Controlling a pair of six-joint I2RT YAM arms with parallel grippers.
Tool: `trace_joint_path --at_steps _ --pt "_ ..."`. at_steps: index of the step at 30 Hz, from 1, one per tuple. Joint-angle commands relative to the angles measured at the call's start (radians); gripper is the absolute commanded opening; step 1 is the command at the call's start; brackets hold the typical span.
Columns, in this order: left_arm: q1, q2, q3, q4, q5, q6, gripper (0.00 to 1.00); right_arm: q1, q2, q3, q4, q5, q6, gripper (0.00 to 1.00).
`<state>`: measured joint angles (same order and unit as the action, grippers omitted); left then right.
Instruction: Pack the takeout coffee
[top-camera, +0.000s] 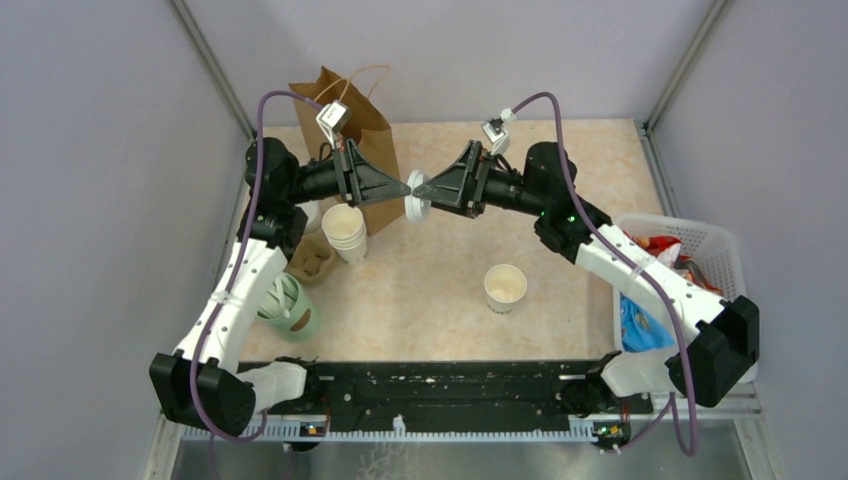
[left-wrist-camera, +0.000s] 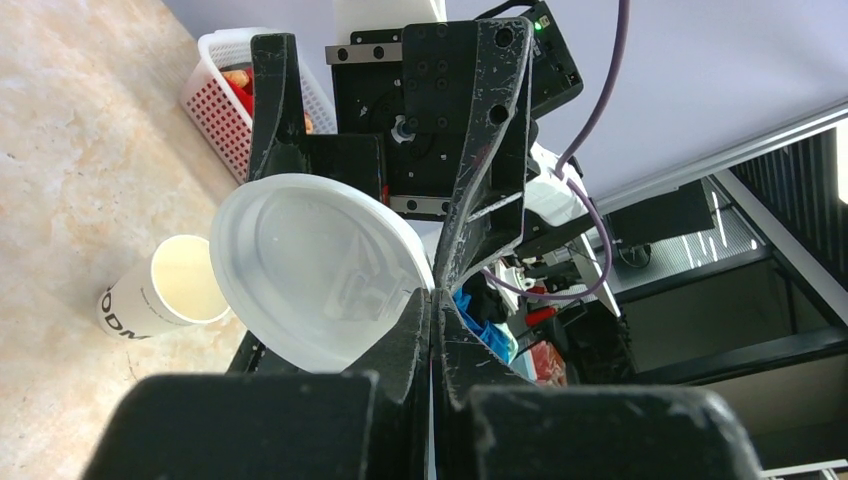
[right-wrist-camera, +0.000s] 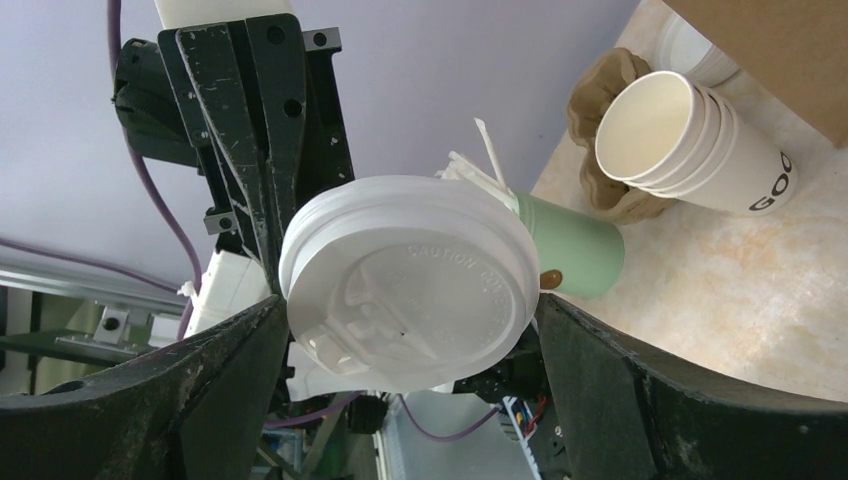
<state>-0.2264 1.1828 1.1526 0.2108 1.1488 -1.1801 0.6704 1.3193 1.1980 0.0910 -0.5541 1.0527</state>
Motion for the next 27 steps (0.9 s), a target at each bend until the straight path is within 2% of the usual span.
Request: trace_joint_path --at_steps 1,27 --pt "-0.008 -0.001 -0.002 0.059 0.020 -0.001 0.00 0.008 0.001 0.002 0.071 -0.006 0.013 0.90" --pt "-0.010 0.001 -0.010 0.054 0.005 0.002 0.02 0.009 -0.008 -0.001 0.054 -0.004 0.014 0.76"
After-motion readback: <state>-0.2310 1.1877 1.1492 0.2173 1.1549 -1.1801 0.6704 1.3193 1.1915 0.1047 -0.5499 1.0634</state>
